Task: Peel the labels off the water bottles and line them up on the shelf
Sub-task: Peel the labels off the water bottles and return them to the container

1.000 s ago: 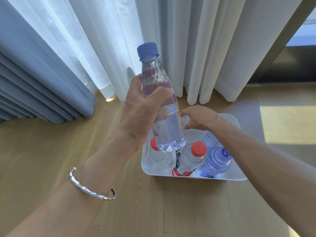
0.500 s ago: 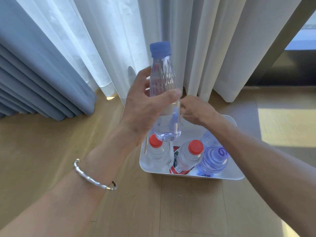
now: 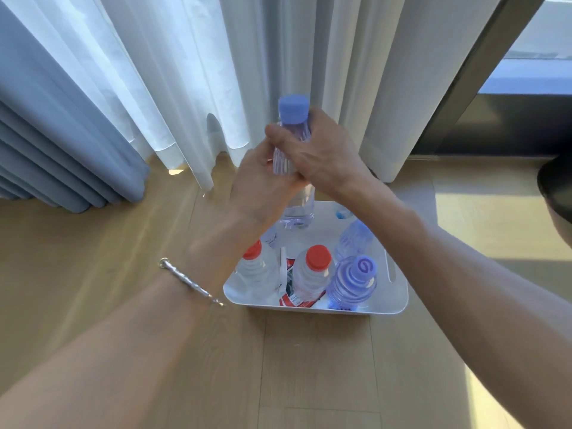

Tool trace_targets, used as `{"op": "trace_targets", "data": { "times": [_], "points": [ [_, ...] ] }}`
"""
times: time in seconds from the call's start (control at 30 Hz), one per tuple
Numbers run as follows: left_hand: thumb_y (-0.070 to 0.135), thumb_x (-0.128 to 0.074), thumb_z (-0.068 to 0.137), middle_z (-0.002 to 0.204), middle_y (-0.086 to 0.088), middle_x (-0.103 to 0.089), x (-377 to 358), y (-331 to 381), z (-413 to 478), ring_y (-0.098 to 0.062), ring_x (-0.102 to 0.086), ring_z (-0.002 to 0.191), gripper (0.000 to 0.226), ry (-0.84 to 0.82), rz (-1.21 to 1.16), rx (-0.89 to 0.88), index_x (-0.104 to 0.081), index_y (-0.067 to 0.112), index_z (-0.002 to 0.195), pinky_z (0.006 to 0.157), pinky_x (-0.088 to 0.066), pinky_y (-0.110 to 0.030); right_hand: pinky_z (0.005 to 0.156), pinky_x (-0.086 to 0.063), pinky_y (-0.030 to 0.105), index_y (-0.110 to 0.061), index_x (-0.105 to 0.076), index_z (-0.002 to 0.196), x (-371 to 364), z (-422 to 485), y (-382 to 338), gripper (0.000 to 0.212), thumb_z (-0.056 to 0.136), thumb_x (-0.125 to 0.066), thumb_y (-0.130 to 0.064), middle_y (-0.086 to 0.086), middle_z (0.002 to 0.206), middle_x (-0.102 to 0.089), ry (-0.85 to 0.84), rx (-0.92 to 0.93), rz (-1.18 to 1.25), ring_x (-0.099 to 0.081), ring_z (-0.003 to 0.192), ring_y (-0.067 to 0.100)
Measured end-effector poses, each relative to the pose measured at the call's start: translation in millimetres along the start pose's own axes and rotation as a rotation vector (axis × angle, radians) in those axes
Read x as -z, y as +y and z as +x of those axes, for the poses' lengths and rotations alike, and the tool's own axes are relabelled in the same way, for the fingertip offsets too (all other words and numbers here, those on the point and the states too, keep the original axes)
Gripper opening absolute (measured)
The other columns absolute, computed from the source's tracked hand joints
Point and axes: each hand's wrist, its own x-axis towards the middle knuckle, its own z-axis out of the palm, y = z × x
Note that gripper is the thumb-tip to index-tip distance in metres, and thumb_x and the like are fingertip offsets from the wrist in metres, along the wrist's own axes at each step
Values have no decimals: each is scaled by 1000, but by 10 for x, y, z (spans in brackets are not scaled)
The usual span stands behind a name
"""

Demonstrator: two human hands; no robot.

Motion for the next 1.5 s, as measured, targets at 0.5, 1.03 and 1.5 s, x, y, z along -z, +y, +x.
{"op": "trace_targets", "data": {
  "times": [0.5,1.03,1.5],
  "points": [
    [15,-46,95,151,0,-39,360,-431,90,-20,-41,134,49,-354,866,233,-44,26,143,103,-33,-28,65,-36,30,-11,-51,107,-126,-230,633,42,83,-67,-41,7,100,-56,-137,-263,-450,-50,82,24],
    [6,-59,86,97,0,-53,445,-587,151,-16,-47,86,15,-250,830,286,-65,17,95,59,-32,-20,65,-44,25,-15,-47,103,-236,-219,735,30,84,-69,-23,12,124,-61,-299,-273,-523,-52,91,19],
    [20,-49,90,114,2,-64,593,66,135,-21,-56,106,28,38,682,-20,-61,31,113,81,-43,-28,94,-32,20,-21,-44,140,-204,-200,309,54,91,-59,-40,-5,142,-51,-274,-14,-253,-47,128,12]
  ]
}}
